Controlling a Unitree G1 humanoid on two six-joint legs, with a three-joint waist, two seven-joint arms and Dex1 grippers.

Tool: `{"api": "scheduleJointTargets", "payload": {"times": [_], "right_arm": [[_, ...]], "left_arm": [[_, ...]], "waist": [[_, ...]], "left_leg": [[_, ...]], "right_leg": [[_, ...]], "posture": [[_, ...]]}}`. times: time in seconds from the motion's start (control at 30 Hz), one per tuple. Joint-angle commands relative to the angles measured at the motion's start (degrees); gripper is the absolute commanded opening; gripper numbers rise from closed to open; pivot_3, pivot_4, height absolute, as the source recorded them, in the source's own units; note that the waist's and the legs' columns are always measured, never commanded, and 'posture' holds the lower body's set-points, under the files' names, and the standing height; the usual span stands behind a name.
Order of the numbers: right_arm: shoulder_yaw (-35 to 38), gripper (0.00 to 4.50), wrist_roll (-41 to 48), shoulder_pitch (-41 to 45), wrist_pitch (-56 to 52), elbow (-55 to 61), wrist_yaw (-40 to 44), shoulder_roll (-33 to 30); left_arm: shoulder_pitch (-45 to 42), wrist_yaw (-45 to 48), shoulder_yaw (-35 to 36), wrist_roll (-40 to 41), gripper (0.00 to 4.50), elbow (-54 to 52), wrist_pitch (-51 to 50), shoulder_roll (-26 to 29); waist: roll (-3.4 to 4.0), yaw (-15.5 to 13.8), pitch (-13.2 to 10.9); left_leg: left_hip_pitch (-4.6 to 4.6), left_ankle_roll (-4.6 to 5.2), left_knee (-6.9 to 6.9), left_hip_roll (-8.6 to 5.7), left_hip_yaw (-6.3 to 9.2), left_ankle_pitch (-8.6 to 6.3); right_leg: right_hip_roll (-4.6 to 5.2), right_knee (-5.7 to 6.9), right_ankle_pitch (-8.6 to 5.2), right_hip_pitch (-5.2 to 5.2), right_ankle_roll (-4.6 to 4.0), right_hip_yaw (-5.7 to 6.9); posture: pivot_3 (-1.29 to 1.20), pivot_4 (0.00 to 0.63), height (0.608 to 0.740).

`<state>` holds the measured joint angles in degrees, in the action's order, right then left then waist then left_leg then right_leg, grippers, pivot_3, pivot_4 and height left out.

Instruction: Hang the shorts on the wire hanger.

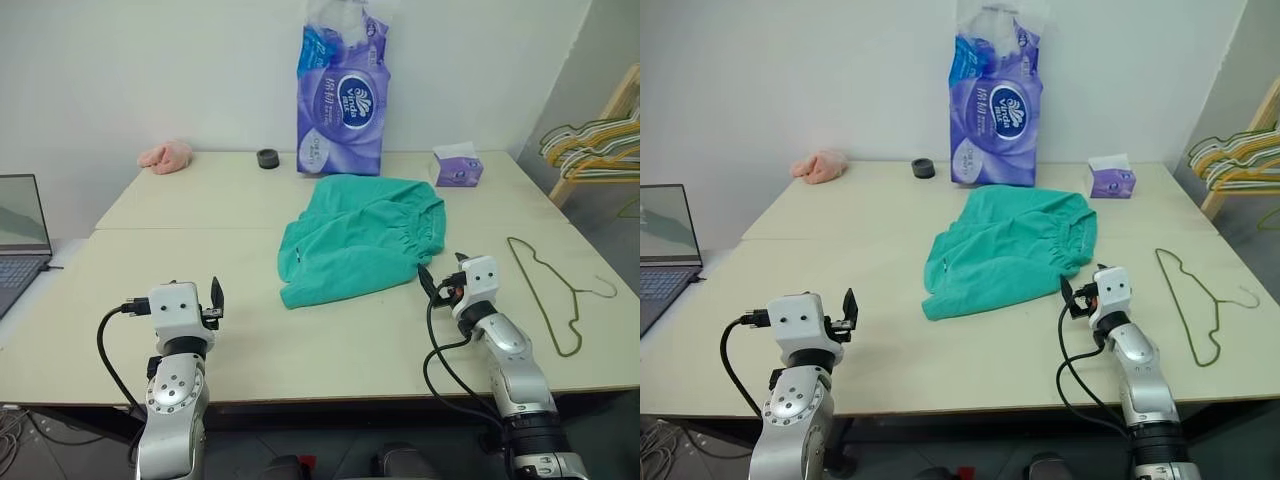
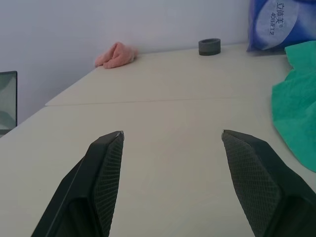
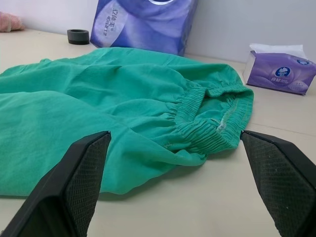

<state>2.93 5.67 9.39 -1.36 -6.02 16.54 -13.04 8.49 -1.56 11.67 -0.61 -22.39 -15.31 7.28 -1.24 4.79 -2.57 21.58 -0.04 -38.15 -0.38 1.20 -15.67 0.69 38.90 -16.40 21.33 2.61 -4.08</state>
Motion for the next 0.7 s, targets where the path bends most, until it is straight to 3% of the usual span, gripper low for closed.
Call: {"api": "scheduleJointTargets", "payload": {"times": [0.03,0.7], "right_arm": [[-0.26,4.48,0.19,0.84,0.79,2.61,0.64,-0.18],[-0.63,4.48,0.62,0.01,-0.26,3.96,2.9,-0.9]], "left_arm": [[0.09,0.92,-0.05,0.52,3.34,-3.14,2.14,0.35],[0.64,3.78,-1.19,2.56,3.34,-2.8,1.29,0.55]], "waist": [[0.01,-0.01,0.01],[0.05,0.06,0.08]], "left_leg": [[0.0,0.0,0.0,0.0,0.0,0.0],[-0.02,0.0,0.01,0.02,0.0,0.0]], "right_leg": [[0.0,0.0,0.0,0.0,0.0,0.0],[-0.04,0.0,-0.01,0.0,0.0,-0.02]], "posture": [[-0.06,0.0,0.74],[-0.09,0.0,0.74]]}}
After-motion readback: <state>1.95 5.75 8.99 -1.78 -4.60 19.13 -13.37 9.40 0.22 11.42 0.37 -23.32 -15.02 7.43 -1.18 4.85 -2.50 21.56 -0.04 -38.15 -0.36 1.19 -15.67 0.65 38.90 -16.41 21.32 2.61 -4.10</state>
